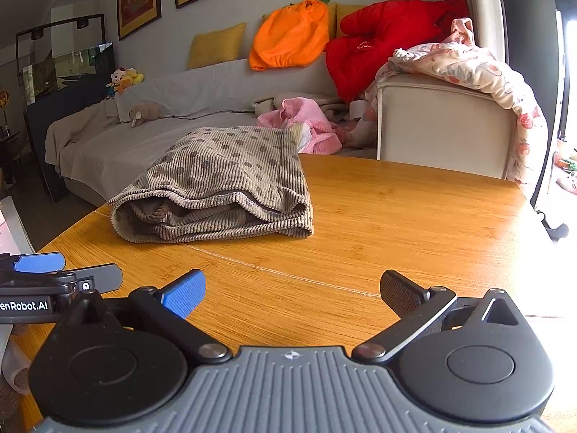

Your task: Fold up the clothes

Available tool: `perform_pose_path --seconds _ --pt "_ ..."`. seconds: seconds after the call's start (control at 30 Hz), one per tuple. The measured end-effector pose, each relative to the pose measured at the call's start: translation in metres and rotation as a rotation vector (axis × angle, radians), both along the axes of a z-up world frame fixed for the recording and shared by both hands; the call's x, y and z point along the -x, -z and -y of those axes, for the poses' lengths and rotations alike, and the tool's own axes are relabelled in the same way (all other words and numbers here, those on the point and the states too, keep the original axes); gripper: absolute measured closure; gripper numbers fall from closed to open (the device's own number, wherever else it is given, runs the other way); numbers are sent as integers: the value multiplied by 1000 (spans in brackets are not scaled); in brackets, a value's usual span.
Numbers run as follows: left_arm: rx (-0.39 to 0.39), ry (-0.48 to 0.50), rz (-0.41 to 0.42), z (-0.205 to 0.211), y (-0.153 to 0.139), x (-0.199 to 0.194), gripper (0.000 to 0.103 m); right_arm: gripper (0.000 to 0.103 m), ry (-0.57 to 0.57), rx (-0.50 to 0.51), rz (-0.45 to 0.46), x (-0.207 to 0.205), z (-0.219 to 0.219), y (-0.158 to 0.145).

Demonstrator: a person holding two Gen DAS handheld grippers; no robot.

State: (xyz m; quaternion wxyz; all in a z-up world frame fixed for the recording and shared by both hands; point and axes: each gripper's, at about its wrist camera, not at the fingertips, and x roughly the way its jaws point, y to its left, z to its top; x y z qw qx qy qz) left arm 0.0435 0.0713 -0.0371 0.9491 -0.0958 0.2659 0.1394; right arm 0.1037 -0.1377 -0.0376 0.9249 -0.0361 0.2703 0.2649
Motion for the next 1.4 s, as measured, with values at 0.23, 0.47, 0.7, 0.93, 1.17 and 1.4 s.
perform_pose_path --seconds 0.23,0.47,0.7,0.93,1.17,1.4 --pt "3 -2 -1 0 0 0 0 0 -1 -4 -5 -1 1 0" --pt "4 -3 -5 0 0 -1 0 0 -1 -8 -11 -1 1 1" --pt "9 -8 -5 -1 0 -1 0 0 0 -11 -15 -2 1 1" --pt "-95 -25 57 11 -7 11 0 0 6 -16 -4 0 1 0" --pt "-94 -47 -19 7 -7 3 0 0 15 -19 1 1 2 0" --pt "-89 -53 -37 7 -4 3 0 0 16 -18 -2 0 2 0"
